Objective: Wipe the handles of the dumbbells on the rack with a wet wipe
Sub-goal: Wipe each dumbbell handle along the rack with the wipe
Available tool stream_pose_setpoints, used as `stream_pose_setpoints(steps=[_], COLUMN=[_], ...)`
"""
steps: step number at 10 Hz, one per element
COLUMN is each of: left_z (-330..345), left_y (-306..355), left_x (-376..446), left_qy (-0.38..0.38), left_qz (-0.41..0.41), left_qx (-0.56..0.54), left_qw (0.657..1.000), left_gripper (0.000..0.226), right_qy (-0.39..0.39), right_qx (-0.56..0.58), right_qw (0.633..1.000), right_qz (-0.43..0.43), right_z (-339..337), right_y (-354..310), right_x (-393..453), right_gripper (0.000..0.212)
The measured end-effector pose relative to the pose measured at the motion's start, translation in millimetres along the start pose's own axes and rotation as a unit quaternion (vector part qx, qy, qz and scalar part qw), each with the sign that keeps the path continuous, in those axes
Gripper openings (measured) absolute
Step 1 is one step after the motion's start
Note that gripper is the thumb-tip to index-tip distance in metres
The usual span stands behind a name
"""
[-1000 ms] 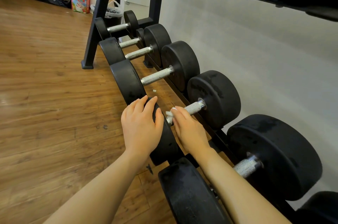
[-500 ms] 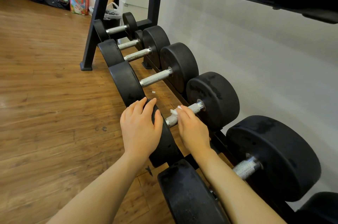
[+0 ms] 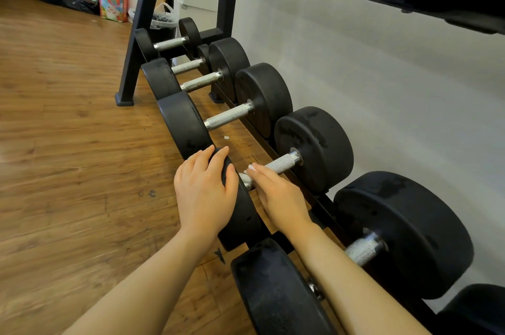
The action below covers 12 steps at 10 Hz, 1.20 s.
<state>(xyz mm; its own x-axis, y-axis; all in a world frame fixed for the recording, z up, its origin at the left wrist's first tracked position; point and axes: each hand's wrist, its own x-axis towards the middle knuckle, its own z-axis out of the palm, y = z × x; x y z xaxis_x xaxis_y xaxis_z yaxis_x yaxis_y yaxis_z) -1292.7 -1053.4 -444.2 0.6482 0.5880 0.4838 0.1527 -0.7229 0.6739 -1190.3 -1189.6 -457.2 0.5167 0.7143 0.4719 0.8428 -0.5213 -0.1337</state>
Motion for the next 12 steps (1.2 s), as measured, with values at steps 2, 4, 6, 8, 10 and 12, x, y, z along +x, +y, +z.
stream_pose_setpoints(steps=[2, 4, 6, 8, 10, 12], left_z=[0.2, -0.1, -0.7, -0.8, 0.5, 0.1], left_y=[-0.9, 0.2, 0.8, 0.2, -0.3, 0.1], left_x=[-0.3, -0.7, -0.7, -0.5, -0.3, -0.1], left_qy=[0.005, 0.004, 0.002, -0.001, 0.001, 0.001], left_qz=[0.002, -0.002, -0.003, -0.001, -0.001, 0.0], left_qx=[0.001, -0.002, -0.005, 0.0, 0.002, 0.003], left_qw=[1.0, 1.0, 1.0, 1.0, 1.0, 1.0], left_gripper=[0.046, 0.046, 0.047, 0.047, 0.047, 0.047], right_qy=[0.061, 0.086, 0.092, 0.095, 0.065, 0.083], right_qx=[0.004, 0.023, 0.04, 0.066, 0.101, 0.098], right_qw=[0.996, 0.994, 0.993, 0.987, 0.987, 0.981], right_qz=[0.065, 0.07, 0.065, 0.107, 0.107, 0.148], right_z=[-2.9, -4.3, -0.8, -5.5, -7.4, -10.8], right_y=[-0.1, -2.6, 0.8, 3.2, 0.2, 0.1], right_x=[2.5, 3.5, 5.3, 3.2, 0.8, 2.3], right_gripper=[0.024, 0.018, 0.016, 0.018, 0.018, 0.01])
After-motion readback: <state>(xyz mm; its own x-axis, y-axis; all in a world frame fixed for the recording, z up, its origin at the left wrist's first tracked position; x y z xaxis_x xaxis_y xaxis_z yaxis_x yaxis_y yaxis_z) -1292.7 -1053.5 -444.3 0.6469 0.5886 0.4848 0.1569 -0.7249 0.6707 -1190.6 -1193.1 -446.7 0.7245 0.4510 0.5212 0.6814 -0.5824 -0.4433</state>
